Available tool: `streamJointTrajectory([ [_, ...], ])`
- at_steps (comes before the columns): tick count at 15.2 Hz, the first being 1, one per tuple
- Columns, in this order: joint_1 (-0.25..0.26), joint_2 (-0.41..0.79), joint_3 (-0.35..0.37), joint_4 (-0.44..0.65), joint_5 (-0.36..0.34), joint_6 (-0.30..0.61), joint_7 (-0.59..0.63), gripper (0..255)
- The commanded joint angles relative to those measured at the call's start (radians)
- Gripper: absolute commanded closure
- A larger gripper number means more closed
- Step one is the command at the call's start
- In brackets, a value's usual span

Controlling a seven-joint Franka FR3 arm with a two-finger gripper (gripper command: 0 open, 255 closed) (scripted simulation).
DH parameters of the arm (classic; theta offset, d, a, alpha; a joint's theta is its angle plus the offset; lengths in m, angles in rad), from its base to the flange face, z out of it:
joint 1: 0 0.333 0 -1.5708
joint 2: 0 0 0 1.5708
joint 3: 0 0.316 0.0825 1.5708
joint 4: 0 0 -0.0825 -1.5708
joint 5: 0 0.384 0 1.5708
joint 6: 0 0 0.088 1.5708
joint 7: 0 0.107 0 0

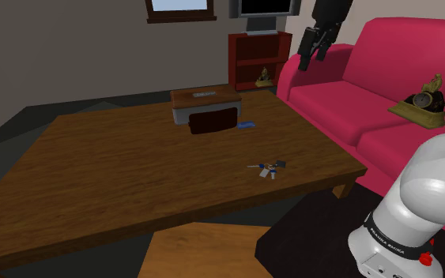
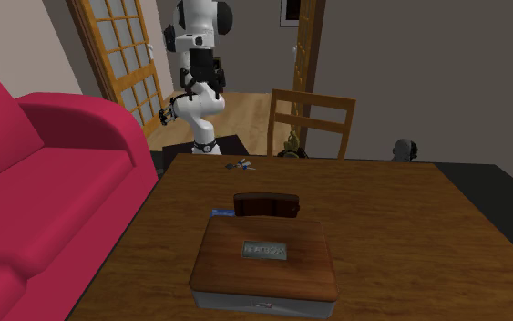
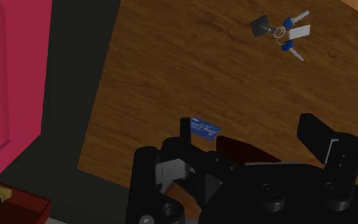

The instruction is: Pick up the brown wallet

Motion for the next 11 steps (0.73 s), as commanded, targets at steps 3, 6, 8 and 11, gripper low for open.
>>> streamJointTrajectory([
  [3, 0.018, 0.064, -0.023, 0.008, -0.006, 0.052, -0.062, 0],
  [6, 0.047, 0.166, -0.055, 0.029, -0.009, 0.125, -0.154, 0],
  [8, 0.066, 0.236, -0.074, 0.051, -0.008, 0.168, -0.215, 0],
  [11, 0.094, 0.344, -0.097, 0.092, 0.000, 0.227, -0.309, 0],
])
